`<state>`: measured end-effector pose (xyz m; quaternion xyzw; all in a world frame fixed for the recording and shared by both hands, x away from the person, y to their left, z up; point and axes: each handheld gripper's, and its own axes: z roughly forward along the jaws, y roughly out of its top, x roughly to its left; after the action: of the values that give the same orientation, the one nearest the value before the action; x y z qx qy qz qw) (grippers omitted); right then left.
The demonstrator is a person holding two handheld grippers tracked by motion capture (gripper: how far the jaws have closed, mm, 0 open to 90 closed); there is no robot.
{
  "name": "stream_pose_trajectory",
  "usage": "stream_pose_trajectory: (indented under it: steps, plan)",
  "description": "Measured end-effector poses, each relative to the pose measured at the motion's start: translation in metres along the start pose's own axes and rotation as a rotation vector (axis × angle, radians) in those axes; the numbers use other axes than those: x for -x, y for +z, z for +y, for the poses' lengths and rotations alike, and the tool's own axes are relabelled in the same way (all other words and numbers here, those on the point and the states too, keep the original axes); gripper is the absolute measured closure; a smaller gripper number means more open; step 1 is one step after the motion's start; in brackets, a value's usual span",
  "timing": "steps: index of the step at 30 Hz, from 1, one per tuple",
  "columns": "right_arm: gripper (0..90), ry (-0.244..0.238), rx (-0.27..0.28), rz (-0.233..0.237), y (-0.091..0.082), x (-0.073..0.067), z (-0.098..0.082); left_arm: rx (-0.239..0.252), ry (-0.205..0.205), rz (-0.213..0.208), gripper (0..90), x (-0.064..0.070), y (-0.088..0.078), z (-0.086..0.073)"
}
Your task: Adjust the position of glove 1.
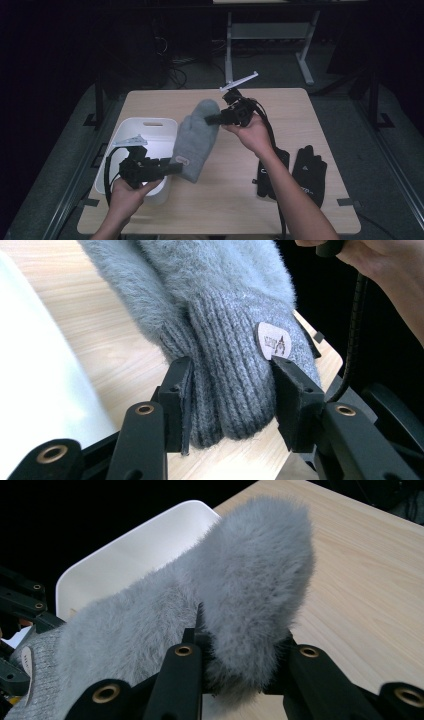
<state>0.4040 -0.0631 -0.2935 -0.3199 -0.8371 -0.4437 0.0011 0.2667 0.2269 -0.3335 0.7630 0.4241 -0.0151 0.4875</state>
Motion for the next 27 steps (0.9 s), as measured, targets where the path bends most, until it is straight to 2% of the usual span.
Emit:
stream_pose_trajectory:
  steps: [15,18,27]
  plan:
    - [75.4,-0.023,-0.018,0.049,0.044,-0.022,0.034,0.038,-0.039,0.055,54.7,-0.025,-0.040,-0.010]
    - [75.3,-0.038,-0.027,0.059,0.055,-0.026,0.042,0.038,-0.042,0.067,54.7,-0.030,-0.046,-0.012]
    - [75.2,-0.043,-0.049,0.084,0.087,-0.035,0.057,0.049,-0.080,0.100,54.6,-0.049,-0.061,-0.023]
